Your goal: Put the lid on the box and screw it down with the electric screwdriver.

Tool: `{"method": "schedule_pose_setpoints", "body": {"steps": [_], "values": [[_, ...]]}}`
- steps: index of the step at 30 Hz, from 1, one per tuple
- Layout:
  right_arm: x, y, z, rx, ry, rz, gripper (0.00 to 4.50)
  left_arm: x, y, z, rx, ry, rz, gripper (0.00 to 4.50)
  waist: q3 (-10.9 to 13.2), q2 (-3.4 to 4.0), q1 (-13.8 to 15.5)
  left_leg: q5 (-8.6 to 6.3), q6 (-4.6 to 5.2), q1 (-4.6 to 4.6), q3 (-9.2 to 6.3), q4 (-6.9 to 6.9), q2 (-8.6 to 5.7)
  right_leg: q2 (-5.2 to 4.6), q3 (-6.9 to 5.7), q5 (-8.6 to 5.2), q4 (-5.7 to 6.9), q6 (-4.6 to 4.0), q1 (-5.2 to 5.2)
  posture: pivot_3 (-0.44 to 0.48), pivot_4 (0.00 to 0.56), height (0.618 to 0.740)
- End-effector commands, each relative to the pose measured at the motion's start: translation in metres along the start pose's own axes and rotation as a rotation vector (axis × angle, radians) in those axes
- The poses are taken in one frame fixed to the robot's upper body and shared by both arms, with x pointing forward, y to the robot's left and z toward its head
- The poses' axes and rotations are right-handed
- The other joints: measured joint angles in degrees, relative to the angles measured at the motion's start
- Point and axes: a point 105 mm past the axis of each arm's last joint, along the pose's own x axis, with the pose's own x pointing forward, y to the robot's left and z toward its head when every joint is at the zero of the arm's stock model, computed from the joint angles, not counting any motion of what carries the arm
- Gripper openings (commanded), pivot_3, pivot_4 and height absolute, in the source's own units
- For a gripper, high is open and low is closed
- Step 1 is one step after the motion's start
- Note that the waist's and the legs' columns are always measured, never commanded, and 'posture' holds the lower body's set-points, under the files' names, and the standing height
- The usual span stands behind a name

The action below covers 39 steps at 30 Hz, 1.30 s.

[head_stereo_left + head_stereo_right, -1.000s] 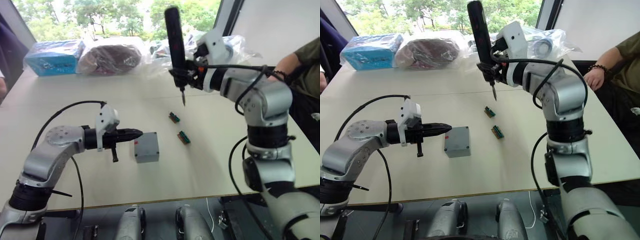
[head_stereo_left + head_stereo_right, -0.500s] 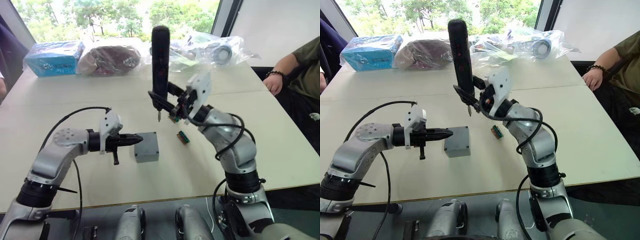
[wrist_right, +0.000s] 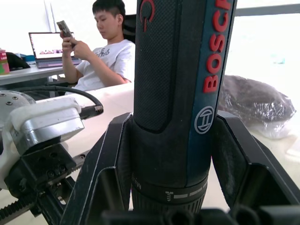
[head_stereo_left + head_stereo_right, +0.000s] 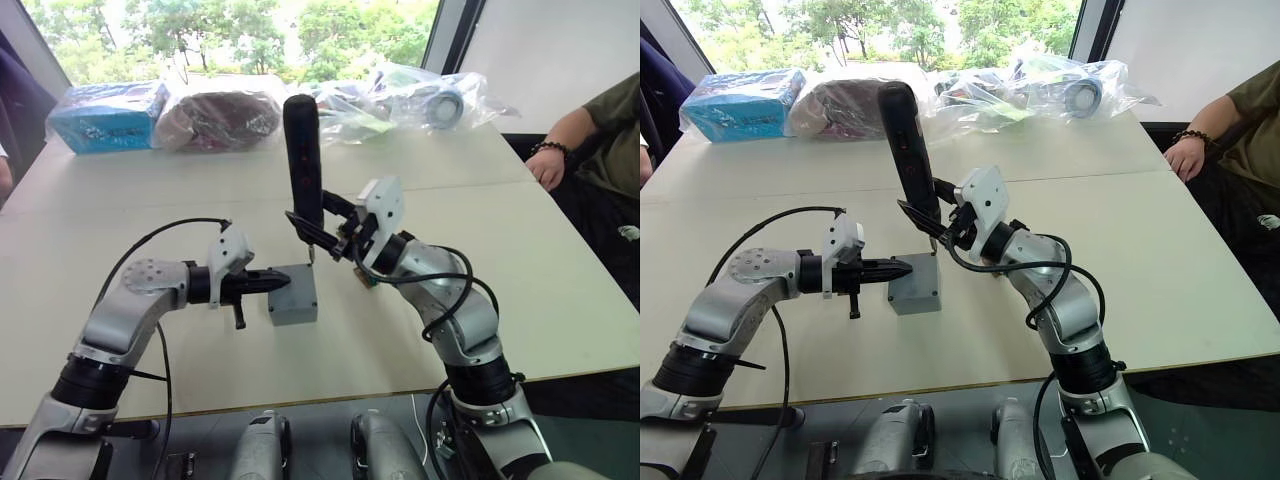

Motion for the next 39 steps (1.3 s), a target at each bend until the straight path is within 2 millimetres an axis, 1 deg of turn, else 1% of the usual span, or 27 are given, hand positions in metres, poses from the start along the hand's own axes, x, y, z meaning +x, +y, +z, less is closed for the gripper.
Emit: {"method": "schedule_pose_setpoints", "body": {"steps": [1,15,26,28,31,36,39], "values": [[0.006,0.005,0.028,-0.046,-0.109,0.019,1.85,0.002,-0.001,-0.001,0.004,0.012,-0.006,0.0,0.0,0.0,-0.01,0.0,0.0,0.0,0.0,0.0,0.0,0.0,0.0,0.0,0.0,0.0,0.0,0.0,0.15,0.74],[0.004,0.006,0.008,-0.028,-0.068,0.004,1.85,0.001,-0.001,0.002,0.009,0.011,-0.012,0.0,0.0,0.0,0.0,0.0,0.0,0.0,0.0,0.0,0.0,0.0,0.0,0.0,0.0,0.0,0.0,0.0,0.15,0.74],[0.001,0.005,-0.002,-0.046,-0.038,0.007,1.85,-0.001,-0.002,0.002,0.005,0.02,-0.023,0.0,-0.01,-0.01,0.01,0.0,0.0,0.02,-0.01,0.0,0.0,0.0,0.0,0.0,0.0,0.0,0.02,0.0,0.15,0.74],[-0.001,0.007,-0.009,-0.023,-0.011,0.028,1.85,-0.001,-0.002,0.001,0.005,0.023,-0.024,0.0,-0.01,-0.01,0.01,0.0,0.0,0.02,-0.01,0.0,0.0,0.0,0.0,0.0,0.0,0.0,0.02,0.0,0.15,0.74],[-0.006,0.01,-0.026,0.01,0.04,0.045,1.85,-0.001,-0.003,-0.001,0.003,0.029,-0.027,0.0,-0.03,-0.03,0.0,0.0,0.0,0.06,-0.01,0.0,0.0,0.0,0.0,0.0,0.0,0.0,0.06,0.0,0.15,0.74],[-0.012,0.008,-0.051,0.07,0.106,0.022,1.85,0.0,-0.004,-0.006,-0.001,0.042,-0.03,0.0,-0.08,-0.07,-0.03,0.0,0.0,0.22,-0.01,-0.01,0.0,0.0,0.01,0.0,-0.01,-0.01,0.2,0.0,0.15,0.74],[-0.015,0.005,-0.06,0.083,0.132,0.005,1.85,0.0,-0.004,-0.009,-0.001,0.052,-0.029,0.0,-0.17,-0.1,-0.02,0.0,0.0,0.4,-0.01,-0.03,0.01,0.0,0.01,-0.01,-0.01,-0.02,0.36,0.0,0.15,0.74]]}}
